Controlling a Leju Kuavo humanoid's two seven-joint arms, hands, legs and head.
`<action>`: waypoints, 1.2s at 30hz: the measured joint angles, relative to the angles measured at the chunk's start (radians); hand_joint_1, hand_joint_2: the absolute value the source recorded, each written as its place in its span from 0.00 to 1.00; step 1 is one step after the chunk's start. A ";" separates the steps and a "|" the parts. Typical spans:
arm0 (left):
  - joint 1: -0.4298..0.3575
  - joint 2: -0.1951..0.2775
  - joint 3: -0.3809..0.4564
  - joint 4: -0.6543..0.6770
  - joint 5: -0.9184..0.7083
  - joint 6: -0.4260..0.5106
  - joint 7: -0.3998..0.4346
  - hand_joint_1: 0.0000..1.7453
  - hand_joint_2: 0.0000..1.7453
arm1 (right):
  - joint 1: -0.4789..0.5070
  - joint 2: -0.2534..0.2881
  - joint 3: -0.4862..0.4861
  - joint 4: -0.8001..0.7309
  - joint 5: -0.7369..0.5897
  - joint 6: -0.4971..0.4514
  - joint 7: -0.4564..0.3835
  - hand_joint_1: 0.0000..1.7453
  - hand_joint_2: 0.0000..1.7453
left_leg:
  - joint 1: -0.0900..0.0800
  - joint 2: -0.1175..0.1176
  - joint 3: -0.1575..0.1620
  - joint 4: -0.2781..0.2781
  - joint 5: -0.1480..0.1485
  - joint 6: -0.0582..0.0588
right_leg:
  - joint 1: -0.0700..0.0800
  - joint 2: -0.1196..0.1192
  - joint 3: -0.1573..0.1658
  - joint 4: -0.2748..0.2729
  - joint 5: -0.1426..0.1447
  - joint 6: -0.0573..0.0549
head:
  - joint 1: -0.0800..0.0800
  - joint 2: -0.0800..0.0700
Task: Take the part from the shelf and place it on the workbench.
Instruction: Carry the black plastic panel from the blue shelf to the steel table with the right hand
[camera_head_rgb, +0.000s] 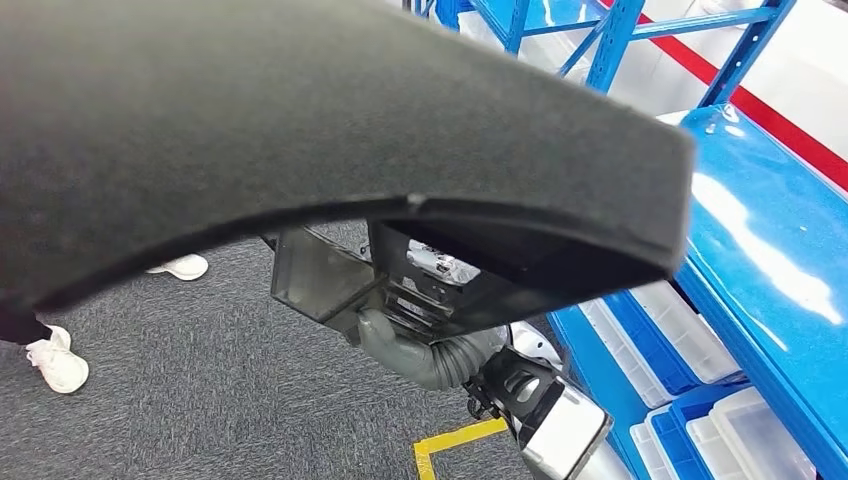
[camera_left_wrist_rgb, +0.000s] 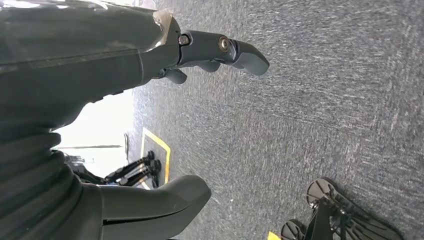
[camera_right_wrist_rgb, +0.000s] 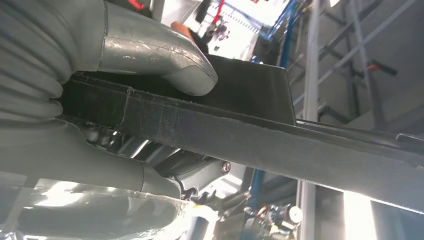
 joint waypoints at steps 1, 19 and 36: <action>0.000 0.000 0.000 0.000 -0.002 0.000 0.000 0.00 1.00 | 0.000 0.000 0.000 0.000 -0.001 0.006 0.002 1.00 1.00 | -0.001 -0.008 -0.002 0.000 0.001 -0.005 | 0.001 0.007 0.009 -0.018 0.007 -0.006 | 0.000 0.000; -0.011 -0.001 0.000 0.000 -0.031 -0.006 0.000 0.00 1.00 | -0.018 0.023 0.020 0.108 -0.038 0.085 0.100 1.00 1.00 | 0.006 0.153 -0.001 -0.003 -0.005 -0.037 | 0.011 -0.130 0.022 -0.032 0.006 -0.030 | -0.001 0.000; -0.003 -0.006 0.008 0.000 -0.026 0.000 0.000 0.00 1.00 | -0.056 0.042 0.059 0.291 -0.077 0.113 0.116 1.00 1.00 | 0.004 0.003 -0.012 0.005 -0.004 -0.029 | -0.003 -0.027 0.013 -0.032 0.024 -0.029 | -0.002 0.000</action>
